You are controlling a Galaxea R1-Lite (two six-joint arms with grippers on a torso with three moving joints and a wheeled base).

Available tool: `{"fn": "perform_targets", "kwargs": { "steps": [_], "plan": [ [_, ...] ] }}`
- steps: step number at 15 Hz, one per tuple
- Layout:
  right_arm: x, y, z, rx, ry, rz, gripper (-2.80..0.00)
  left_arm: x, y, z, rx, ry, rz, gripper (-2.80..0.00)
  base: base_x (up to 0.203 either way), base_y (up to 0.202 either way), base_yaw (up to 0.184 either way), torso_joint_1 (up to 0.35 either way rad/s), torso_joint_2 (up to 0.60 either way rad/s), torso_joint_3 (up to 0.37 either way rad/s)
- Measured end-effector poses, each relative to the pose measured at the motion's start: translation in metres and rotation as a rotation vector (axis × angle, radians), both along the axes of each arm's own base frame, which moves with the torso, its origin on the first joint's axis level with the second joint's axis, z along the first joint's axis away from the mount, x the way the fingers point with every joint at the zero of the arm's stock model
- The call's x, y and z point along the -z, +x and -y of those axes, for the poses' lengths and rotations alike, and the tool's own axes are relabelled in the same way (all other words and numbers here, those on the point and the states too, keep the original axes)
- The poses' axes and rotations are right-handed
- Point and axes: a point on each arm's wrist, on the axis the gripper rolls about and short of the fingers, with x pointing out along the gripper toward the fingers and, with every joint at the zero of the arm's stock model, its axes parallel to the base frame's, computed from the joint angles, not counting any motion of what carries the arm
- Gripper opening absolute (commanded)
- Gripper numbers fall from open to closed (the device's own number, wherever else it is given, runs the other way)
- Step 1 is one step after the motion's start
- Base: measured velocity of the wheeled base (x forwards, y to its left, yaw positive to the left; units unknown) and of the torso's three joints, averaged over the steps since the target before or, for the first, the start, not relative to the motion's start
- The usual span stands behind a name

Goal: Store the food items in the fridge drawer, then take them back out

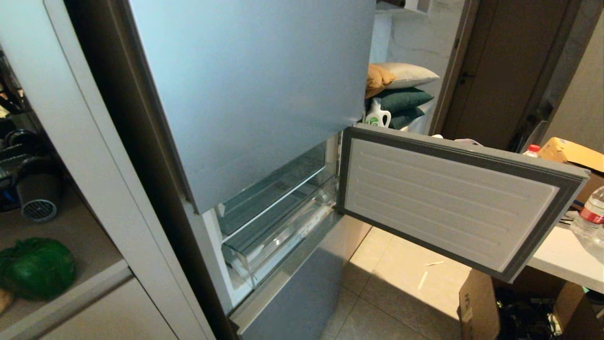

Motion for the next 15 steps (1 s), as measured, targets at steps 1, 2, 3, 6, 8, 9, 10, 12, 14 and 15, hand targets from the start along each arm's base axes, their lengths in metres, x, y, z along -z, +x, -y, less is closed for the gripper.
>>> {"fn": "perform_targets", "kwargs": {
  "steps": [1,2,3,6,8,9,10,12,14,15],
  "plan": [
    [0.002,0.016,0.001,-0.005,-0.001,-0.007,-2.8,0.0,0.0,0.0,0.0,0.0,0.0,-2.8,0.0,0.0,0.0,0.0,0.0,0.0],
    [0.003,0.032,0.002,-0.015,-0.006,-0.011,-2.8,0.0,0.0,0.0,0.0,0.0,0.0,-2.8,0.0,0.0,0.0,0.0,0.0,0.0],
    [0.003,0.049,0.001,-0.029,-0.014,-0.014,-2.8,0.0,0.0,0.0,0.0,0.0,0.0,-2.8,0.0,0.0,0.0,0.0,0.0,0.0],
    [0.0,0.095,-0.006,-0.125,-0.047,-0.004,-2.8,0.0,0.0,0.0,0.0,0.0,0.0,-2.8,0.0,0.0,0.0,0.0,0.0,0.0],
    [-0.001,0.123,-0.017,-0.202,-0.061,-0.001,-2.8,0.0,0.0,0.0,0.0,0.0,0.0,-2.8,0.0,0.0,0.0,0.0,0.0,0.0],
    [-0.002,0.137,-0.024,-0.242,-0.065,0.0,-2.8,0.0,0.0,0.0,0.0,0.0,0.0,-2.8,0.0,0.0,0.0,0.0,0.0,0.0],
    [-0.002,0.149,-0.033,-0.279,-0.068,0.0,-2.8,0.0,0.0,0.0,0.0,0.0,0.0,-2.8,0.0,0.0,0.0,0.0,0.0,0.0],
    [-0.004,0.171,-0.047,-0.306,-0.081,-0.001,-2.8,0.0,0.0,0.0,0.0,0.0,0.0,-2.8,0.0,0.0,0.0,0.0,0.0,0.0],
    [-0.006,0.191,-0.055,-0.296,-0.101,-0.001,-2.8,0.0,0.0,0.0,0.0,0.0,0.0,-2.8,0.0,0.0,0.0,0.0,0.0,0.0],
    [-0.006,0.199,-0.056,-0.305,-0.113,0.001,-2.8,0.0,0.0,0.0,0.0,0.0,0.0,-2.8,0.0,0.0,0.0,0.0,0.0,0.0]
  ]
}}
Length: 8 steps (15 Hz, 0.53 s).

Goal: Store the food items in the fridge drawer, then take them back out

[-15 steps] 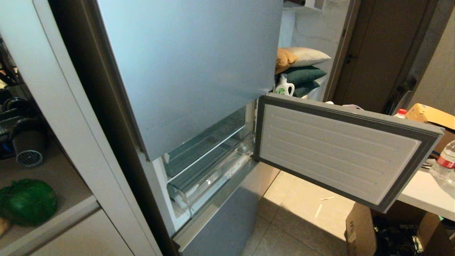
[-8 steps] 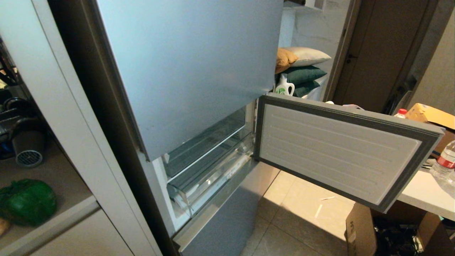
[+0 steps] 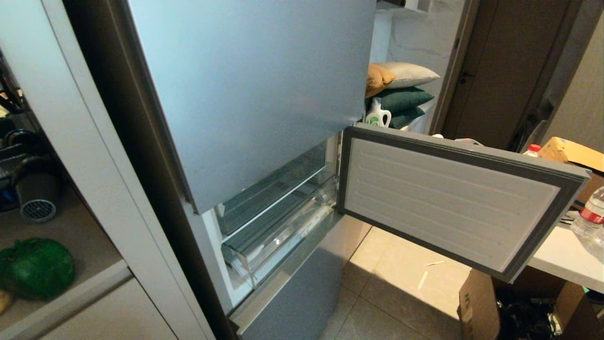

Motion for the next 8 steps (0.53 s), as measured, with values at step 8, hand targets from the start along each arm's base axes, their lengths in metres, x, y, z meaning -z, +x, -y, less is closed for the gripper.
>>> {"fn": "perform_targets", "kwargs": {
  "steps": [8],
  "plan": [
    [0.005,0.05,-0.011,-0.129,-0.052,0.026,-2.8,0.0,0.0,0.0,0.0,0.0,0.0,-2.8,0.0,0.0,0.0,0.0,0.0,0.0]
  ]
}}
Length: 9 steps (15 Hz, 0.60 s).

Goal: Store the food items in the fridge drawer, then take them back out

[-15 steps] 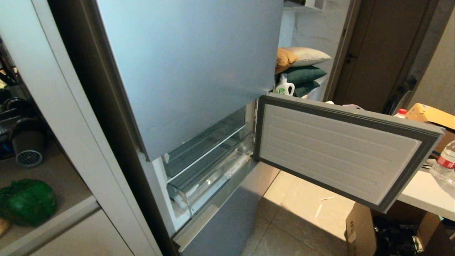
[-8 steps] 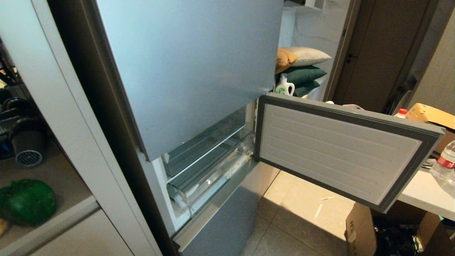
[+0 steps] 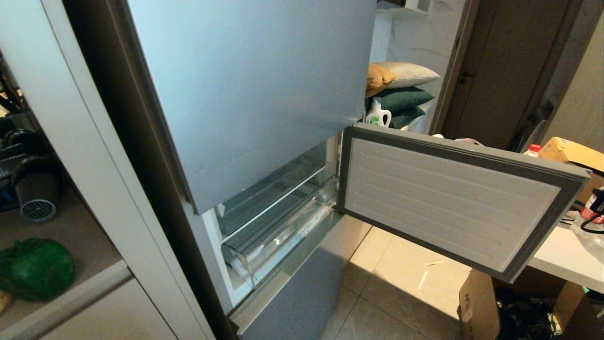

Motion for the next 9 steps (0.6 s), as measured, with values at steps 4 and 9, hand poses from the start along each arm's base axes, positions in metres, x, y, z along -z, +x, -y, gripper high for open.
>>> {"fn": "perform_targets", "kwargs": {
  "steps": [4,9],
  "plan": [
    [-0.001,0.012,-0.01,-0.087,-0.019,0.025,-2.8,0.0,0.0,0.0,0.0,0.0,0.0,-2.8,0.0,0.0,0.0,0.0,0.0,0.0],
    [0.002,0.01,-0.028,-0.116,0.004,-0.003,-2.8,0.0,0.0,0.0,0.0,0.0,0.0,-2.8,0.0,0.0,0.0,0.0,0.0,0.0]
  ]
}}
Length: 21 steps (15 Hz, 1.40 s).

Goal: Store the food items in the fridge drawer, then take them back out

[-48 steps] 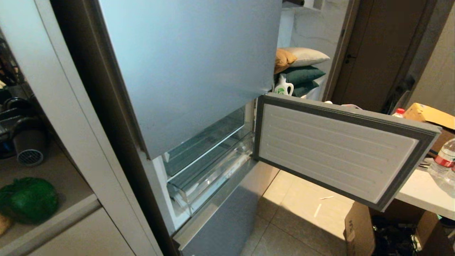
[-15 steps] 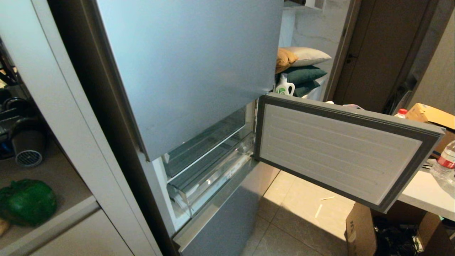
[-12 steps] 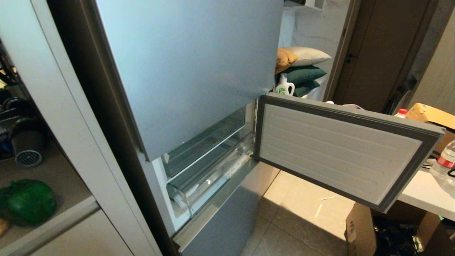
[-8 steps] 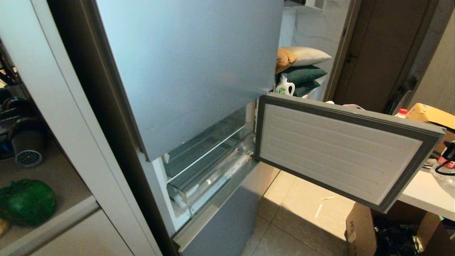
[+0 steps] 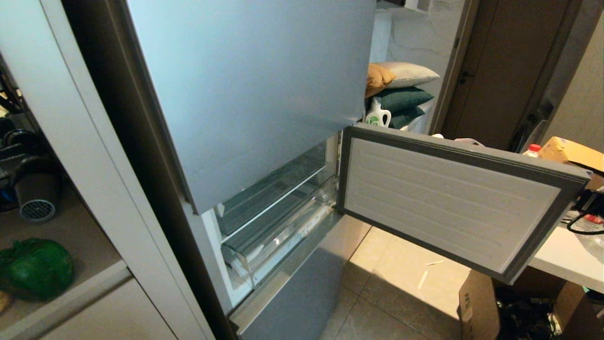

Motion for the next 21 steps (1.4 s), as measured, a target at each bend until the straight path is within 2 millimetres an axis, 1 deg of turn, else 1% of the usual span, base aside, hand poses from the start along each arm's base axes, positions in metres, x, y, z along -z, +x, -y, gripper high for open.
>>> {"fn": "perform_targets", "kwargs": {
  "steps": [3,5,8,11,13,16,19,21],
  "plan": [
    [0.004,-0.006,-0.011,-0.014,0.006,-0.03,-2.8,0.0,0.0,0.0,0.0,0.0,0.0,-2.8,0.0,0.0,0.0,0.0,0.0,0.0],
    [0.007,-0.012,-0.023,-0.027,0.006,-0.055,-2.8,0.0,0.0,0.0,0.0,0.0,0.0,-2.8,0.0,0.0,0.0,0.0,0.0,0.0],
    [0.009,-0.034,-0.047,-0.047,0.032,-0.099,-2.8,0.0,0.0,0.0,0.0,0.0,0.0,-2.8,0.0,0.0,0.0,0.0,0.0,0.0],
    [0.004,-0.062,-0.081,-0.099,0.051,-0.123,-2.8,0.0,0.0,0.0,0.0,0.0,0.0,-2.8,0.0,0.0,0.0,0.0,0.0,0.0],
    [-0.001,-0.081,-0.106,-0.137,0.05,-0.126,-2.8,0.0,0.0,0.0,0.0,0.0,0.0,-2.8,0.0,0.0,0.0,0.0,0.0,0.0],
    [-0.006,-0.115,-0.156,-0.245,0.037,-0.146,-2.8,0.0,0.0,0.0,0.0,0.0,0.0,-2.8,0.0,0.0,0.0,0.0,0.0,0.0],
    [-0.007,-0.153,-0.213,-0.436,-0.01,-0.149,-2.8,0.0,0.0,0.0,0.0,0.0,0.0,-2.8,0.0,0.0,0.0,0.0,0.0,0.0],
    [-0.01,-0.174,-0.239,-0.558,-0.037,-0.127,-2.8,0.0,0.0,0.0,0.0,0.0,0.0,-2.8,0.0,0.0,0.0,0.0,0.0,0.0]
  ]
}}
